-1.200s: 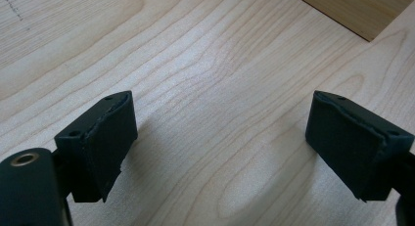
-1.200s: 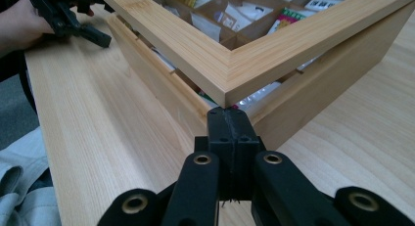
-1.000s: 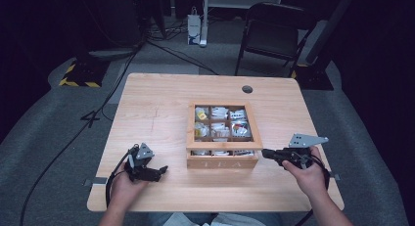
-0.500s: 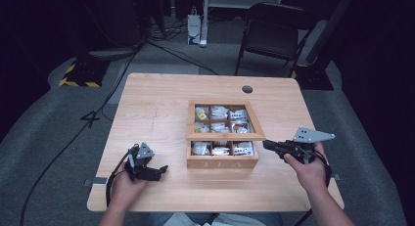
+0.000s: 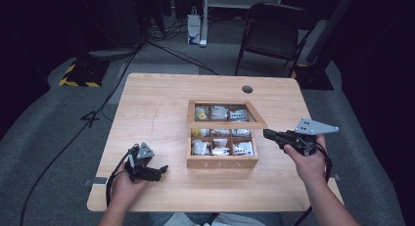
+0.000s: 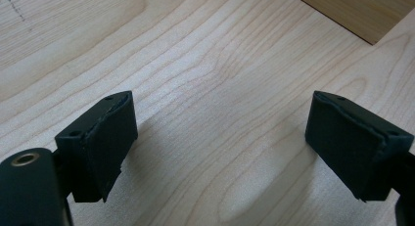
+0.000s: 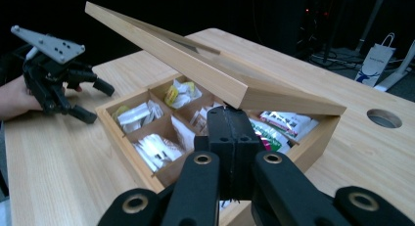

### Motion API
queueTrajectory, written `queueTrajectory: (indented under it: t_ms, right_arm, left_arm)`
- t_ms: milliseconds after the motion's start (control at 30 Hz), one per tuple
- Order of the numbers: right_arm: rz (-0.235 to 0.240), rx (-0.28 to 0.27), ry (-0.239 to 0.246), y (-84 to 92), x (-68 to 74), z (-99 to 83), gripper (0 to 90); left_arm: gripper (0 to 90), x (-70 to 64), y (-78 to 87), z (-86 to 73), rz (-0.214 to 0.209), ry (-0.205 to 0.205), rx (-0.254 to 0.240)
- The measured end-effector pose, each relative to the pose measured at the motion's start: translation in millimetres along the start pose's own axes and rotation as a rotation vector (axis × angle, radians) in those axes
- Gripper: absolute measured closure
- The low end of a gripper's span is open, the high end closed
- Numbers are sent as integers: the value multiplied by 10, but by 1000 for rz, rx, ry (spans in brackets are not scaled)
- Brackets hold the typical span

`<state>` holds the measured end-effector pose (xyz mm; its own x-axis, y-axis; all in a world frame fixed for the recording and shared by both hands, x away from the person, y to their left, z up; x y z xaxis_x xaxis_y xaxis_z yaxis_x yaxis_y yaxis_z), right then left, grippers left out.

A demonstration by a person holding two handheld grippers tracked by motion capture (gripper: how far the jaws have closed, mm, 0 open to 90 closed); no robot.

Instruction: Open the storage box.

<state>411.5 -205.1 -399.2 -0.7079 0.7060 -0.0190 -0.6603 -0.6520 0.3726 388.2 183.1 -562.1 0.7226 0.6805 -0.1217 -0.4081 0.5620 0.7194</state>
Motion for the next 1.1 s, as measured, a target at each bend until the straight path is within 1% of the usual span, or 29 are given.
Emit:
queueTrajectory:
  t_ms: [33, 300, 400, 767, 967, 1033, 1100]
  right_arm:
    - [0, 0, 0, 0, 0, 0, 900]
    - [-23, -24, 18, -53, -53, 173, 900]
    - [-18, -32, 12, -82, -65, 218, 900]
    - [-31, -43, 27, -197, -101, 346, 900]
    - [-43, -44, 23, -255, -131, 410, 900]
    - [-53, -40, 9, -273, -163, 424, 900]
    - [-51, -39, 4, -276, -174, 427, 900]
  left_arm:
    - [124, 0, 0, 0, 0, 0, 0]
    - [127, 1, 0, 1, -1, 1, -1]
    - [131, 3, 0, 2, 1, 3, -3]
    - [150, 12, 5, 5, 6, 2, -7]
    - [152, 12, 5, 5, 9, 5, -7]
    - [152, 10, 5, 5, 9, 7, -8]
    - [151, 11, 5, 5, 10, 6, -7]
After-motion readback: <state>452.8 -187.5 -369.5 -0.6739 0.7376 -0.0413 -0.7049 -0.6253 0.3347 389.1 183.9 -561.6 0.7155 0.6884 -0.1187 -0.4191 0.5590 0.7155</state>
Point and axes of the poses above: each handheld gripper's, and its own axes: y roughly backward along the jaws, z roughly out of its top, x roughly to its left, the point moved 8 cm from there along -y, roughly forward along the jaws, and after that the axes turned 8 degrees about -z, right-handed, at the moved point
